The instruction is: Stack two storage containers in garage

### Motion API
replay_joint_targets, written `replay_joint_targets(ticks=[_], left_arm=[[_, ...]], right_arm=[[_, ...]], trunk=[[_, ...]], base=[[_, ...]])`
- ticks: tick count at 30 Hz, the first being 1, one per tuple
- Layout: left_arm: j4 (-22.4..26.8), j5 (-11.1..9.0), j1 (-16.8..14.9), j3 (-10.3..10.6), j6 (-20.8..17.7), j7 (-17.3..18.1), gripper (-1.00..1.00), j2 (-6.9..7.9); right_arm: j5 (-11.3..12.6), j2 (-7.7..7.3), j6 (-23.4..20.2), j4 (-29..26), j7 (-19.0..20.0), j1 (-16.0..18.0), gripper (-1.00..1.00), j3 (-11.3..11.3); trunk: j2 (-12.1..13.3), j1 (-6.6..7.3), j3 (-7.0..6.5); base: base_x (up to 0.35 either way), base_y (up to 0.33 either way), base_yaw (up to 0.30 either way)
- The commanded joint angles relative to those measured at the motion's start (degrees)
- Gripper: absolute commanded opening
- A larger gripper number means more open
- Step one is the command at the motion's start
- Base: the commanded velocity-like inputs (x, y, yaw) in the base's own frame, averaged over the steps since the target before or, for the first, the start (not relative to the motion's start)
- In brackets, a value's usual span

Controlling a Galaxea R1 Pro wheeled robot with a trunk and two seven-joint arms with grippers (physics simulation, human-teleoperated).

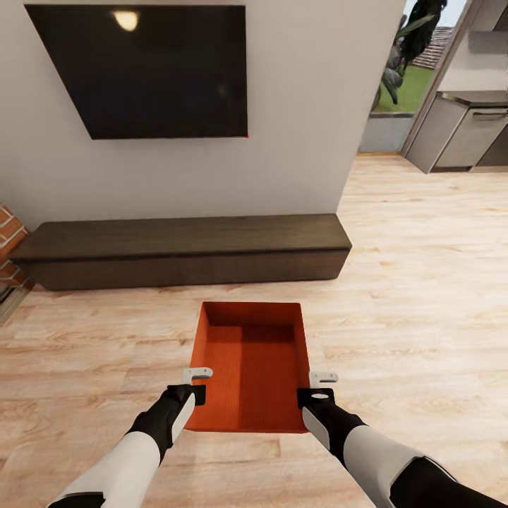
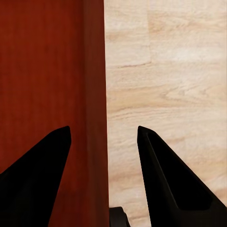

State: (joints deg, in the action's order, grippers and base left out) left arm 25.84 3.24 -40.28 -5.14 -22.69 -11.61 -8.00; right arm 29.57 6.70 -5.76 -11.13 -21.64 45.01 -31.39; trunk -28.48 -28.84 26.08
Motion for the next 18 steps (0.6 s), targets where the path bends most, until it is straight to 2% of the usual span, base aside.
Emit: replay_joint_targets(ticks=[1,14,18], left_arm=[[0.00,1.77,0.03,-0.75,-0.64,-0.34,-1.00,-0.06],[0.00,1.77,0.03,-0.75,-0.60,-0.34,-1.00,-0.03],[0.00,1.77,0.03,-0.75,-0.60,-0.34,-1.00,-0.05]], right_arm=[[-1.10,-0.02,-0.36,-2.85,-0.16,0.06,-1.00,0.97],[-1.08,-0.02,-0.05,-2.85,-0.16,0.07,-1.00,0.98],[-1.09,-0.02,-0.04,-2.85,-0.16,0.07,-1.00,0.98]], trunk=[[0.34,0.20,-0.20],[5.56,3.06,-3.66],[5.56,3.06,-4.00]], base=[[0.000,0.000,0.000],[0.000,0.000,0.000],[0.000,0.000,0.000]])
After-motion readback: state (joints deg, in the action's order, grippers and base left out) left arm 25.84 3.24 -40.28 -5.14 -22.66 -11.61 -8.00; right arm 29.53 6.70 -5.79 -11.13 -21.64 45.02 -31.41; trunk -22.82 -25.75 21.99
